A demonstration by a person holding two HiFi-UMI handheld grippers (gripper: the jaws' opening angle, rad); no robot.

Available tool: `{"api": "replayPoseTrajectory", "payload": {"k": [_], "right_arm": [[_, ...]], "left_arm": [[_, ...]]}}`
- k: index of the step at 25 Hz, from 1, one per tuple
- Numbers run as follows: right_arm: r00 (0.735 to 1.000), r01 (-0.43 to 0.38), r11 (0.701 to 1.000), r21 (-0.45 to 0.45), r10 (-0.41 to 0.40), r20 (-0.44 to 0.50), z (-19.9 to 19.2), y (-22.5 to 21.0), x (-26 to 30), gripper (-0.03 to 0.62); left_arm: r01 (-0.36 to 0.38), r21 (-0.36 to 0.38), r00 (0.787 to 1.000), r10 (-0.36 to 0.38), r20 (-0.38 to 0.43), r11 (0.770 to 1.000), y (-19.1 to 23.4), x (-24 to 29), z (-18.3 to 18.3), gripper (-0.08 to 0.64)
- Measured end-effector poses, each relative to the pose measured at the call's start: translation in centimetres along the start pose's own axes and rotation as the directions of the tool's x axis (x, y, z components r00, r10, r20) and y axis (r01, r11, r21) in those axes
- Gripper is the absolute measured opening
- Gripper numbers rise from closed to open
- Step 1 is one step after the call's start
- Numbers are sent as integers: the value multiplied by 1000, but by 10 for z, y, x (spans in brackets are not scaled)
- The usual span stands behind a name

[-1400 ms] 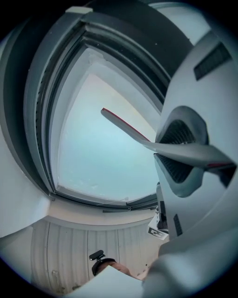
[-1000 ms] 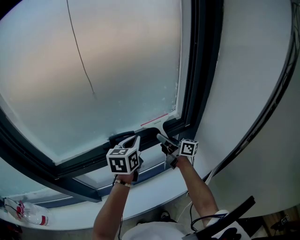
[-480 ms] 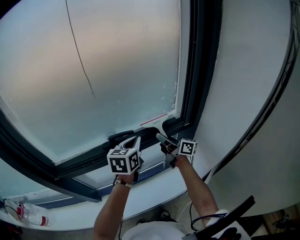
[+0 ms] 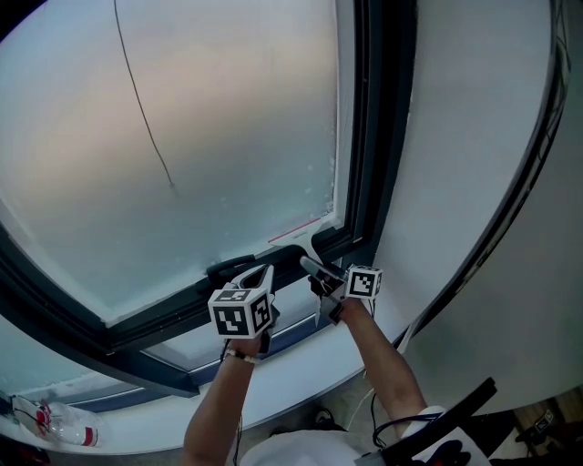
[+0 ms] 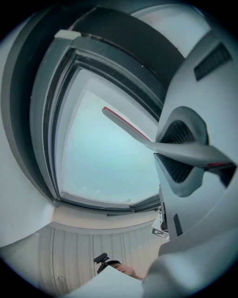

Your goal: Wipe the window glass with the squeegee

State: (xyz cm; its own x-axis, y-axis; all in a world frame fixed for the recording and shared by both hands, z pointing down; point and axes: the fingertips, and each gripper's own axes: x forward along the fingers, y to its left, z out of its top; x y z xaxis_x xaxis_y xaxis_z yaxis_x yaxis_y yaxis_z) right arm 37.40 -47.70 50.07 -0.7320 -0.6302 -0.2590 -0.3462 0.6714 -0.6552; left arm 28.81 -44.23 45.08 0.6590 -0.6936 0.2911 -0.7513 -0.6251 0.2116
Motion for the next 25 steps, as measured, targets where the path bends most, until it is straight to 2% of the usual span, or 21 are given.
{"api": "replayPoseTrajectory", "payload": {"k": [2,5,11,19,22,25], "right_arm": [[1000,-8,1000,-25,8,6,9,11,0,31],[998,-55,994,-98,58,35,42,48,4,31],[988,-119,955,-271,141,64,118,125,23,31],[976,-142,913,-383,194,99,195,187,42,31],[965,-179,901,-395,238,106,218,212,50,31],[948,-229,872,-432,300,103,245,252,63,31]], "left_arm": [[5,6,1000,-6,8,1000,-2,0,7,0],[23,37,999,-24,29,999,-11,-2,26,0],[42,111,993,-54,109,993,-32,-6,81,0],[28,203,982,-65,177,979,-49,-7,154,0],[32,230,973,-83,215,973,-58,-16,178,0],[36,239,967,-94,237,970,-62,-22,192,0]]}}
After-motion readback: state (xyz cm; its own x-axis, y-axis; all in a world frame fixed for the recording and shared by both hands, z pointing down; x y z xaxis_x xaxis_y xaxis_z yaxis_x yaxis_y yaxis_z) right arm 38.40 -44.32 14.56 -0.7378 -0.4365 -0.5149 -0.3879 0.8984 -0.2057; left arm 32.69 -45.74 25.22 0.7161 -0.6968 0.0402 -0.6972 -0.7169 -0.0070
